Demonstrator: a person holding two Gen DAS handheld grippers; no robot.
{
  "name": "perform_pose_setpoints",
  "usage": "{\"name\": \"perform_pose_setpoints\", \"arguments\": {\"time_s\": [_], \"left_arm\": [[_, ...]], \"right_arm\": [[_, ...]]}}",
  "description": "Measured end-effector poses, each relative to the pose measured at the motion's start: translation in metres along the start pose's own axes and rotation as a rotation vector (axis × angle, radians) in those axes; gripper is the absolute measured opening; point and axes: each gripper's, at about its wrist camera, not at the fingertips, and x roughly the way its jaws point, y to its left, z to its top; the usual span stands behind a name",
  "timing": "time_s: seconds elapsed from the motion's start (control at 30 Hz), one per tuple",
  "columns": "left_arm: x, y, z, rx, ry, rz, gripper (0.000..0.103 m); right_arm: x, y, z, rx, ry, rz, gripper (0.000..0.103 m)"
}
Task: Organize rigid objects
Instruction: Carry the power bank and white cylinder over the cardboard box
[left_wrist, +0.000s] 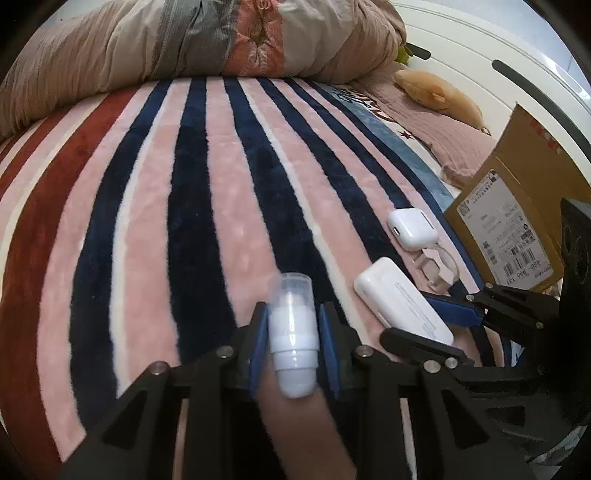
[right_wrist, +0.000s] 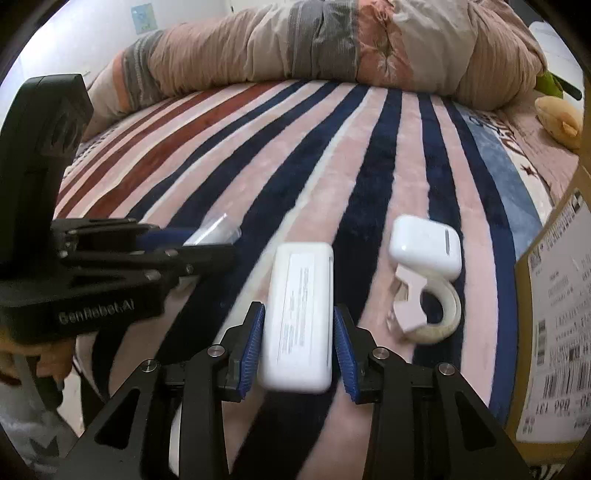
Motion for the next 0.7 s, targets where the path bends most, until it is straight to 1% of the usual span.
{"name": "perform_pose_setpoints", "arguments": {"time_s": [0.13, 0.23, 0.37, 0.43, 0.5, 0.57, 0.67, 0.7], "left_arm": [[-0.005, 0.0, 0.001, -0.001, -0.012, 0.004, 0.021], [-0.02, -0.001, 0.002, 0.0, -0.036, -0.016, 0.021], [-0.054, -0.011, 0.009, 0.031, -0.097, -0.004, 0.021], [-0.073, -0.021, 0.014, 0.049, -0.13, -0.015, 0.021], [-0.09, -0.035, 0.021, 0.079, -0.162, -0.032, 0.021], [-0.108, -0.06, 0.031, 0.135, -0.201, -0.039, 0.021], [-0.124, -0.096, 0.048, 0.203, -0.233, -0.087, 0.021], [-0.129, -0.113, 0.054, 0.234, -0.243, -0.106, 0.021]], "right_arm": [[0.0, 0.005, 0.005, -0.045, 0.003, -0.03, 0.031], [-0.013, 0.009, 0.008, -0.058, -0.016, 0.0, 0.031], [-0.049, 0.009, 0.014, -0.063, -0.09, 0.044, 0.031], [-0.073, 0.006, 0.016, -0.063, -0.134, 0.072, 0.031], [-0.1, 0.001, 0.017, -0.067, -0.181, 0.1, 0.031], [-0.129, -0.009, 0.016, -0.065, -0.229, 0.122, 0.031], [-0.163, -0.027, 0.014, -0.056, -0.291, 0.097, 0.031], [-0.177, -0.039, 0.012, -0.042, -0.314, 0.08, 0.031]]}}
